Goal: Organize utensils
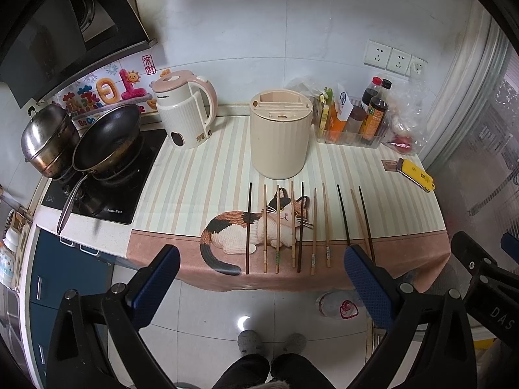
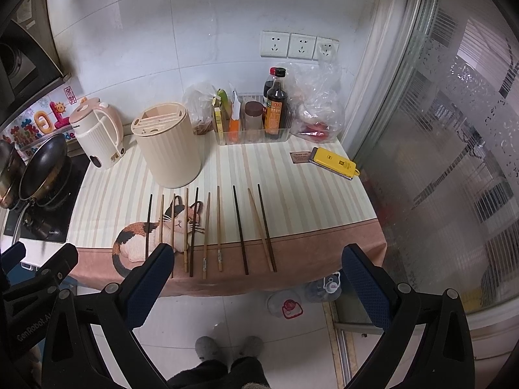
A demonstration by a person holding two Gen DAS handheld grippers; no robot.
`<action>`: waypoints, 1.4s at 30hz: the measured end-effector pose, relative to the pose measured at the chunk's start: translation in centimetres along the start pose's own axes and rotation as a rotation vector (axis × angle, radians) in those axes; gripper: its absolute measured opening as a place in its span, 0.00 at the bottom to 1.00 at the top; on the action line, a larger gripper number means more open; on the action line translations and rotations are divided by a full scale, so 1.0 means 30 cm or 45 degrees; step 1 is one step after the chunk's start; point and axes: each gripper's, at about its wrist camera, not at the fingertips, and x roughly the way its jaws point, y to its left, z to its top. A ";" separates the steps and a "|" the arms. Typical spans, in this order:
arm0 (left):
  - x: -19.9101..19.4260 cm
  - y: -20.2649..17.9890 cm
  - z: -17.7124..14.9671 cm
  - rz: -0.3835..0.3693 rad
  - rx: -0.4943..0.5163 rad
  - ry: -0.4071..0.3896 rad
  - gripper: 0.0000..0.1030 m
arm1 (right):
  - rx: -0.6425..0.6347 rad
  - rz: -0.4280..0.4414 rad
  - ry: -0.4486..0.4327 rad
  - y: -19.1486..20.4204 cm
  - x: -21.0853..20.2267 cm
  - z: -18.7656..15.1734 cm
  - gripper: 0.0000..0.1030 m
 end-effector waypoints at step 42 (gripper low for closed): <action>0.378 0.035 0.073 0.151 -0.078 0.011 1.00 | 0.002 0.164 0.021 -0.007 0.333 0.059 0.95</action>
